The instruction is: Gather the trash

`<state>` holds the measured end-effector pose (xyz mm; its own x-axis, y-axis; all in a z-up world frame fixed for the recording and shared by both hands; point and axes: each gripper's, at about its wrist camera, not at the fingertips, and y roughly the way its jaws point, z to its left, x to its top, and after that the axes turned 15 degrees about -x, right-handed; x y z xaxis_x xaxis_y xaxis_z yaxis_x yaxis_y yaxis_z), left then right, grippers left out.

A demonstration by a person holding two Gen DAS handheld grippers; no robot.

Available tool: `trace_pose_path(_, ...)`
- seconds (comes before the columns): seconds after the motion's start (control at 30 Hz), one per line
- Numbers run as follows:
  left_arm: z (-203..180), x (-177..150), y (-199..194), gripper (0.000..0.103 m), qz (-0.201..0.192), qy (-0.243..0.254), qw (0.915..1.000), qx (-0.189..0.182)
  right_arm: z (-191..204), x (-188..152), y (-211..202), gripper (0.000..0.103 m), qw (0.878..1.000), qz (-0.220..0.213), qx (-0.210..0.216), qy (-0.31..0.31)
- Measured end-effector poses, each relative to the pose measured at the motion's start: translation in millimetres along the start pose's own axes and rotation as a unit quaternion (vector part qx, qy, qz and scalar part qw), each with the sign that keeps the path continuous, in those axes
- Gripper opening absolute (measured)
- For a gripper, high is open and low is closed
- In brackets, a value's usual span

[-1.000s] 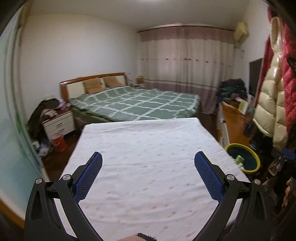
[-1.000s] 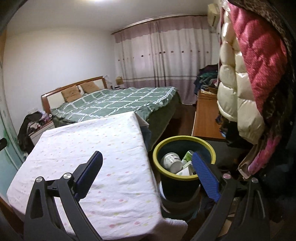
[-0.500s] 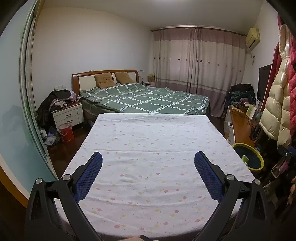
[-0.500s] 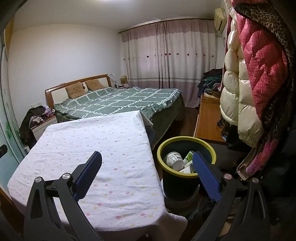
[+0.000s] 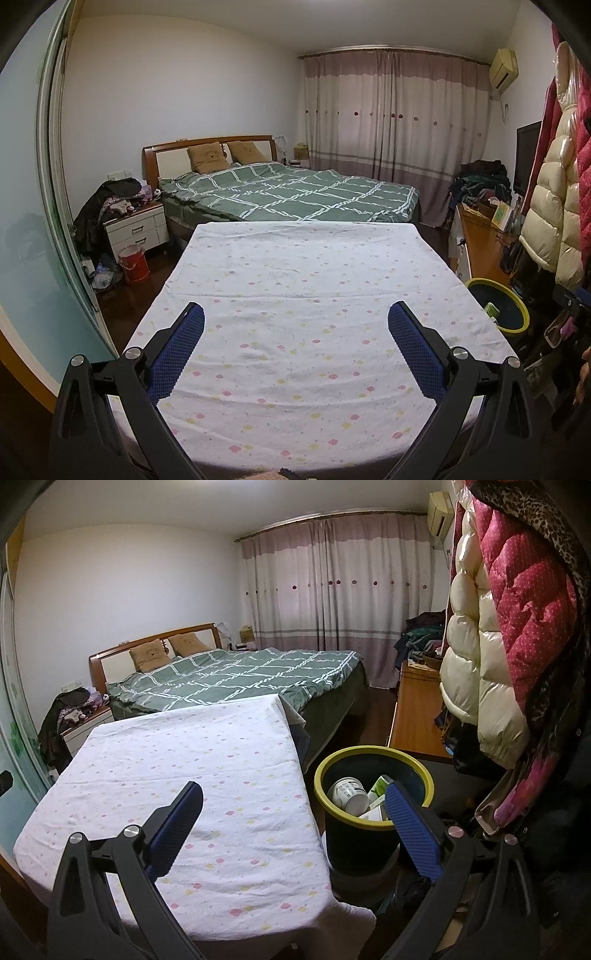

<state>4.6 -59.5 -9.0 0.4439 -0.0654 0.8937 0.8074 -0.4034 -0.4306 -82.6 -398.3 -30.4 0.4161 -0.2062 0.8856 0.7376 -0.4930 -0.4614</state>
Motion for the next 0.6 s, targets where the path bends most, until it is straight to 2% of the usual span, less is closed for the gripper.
trace_pose_path(0.6,5.1,-1.7,3.7,0.098,0.004,0.001,1.0000,0.000,0.3,-0.7,2.7,0.094,1.000,0.004,0.001,0.001)
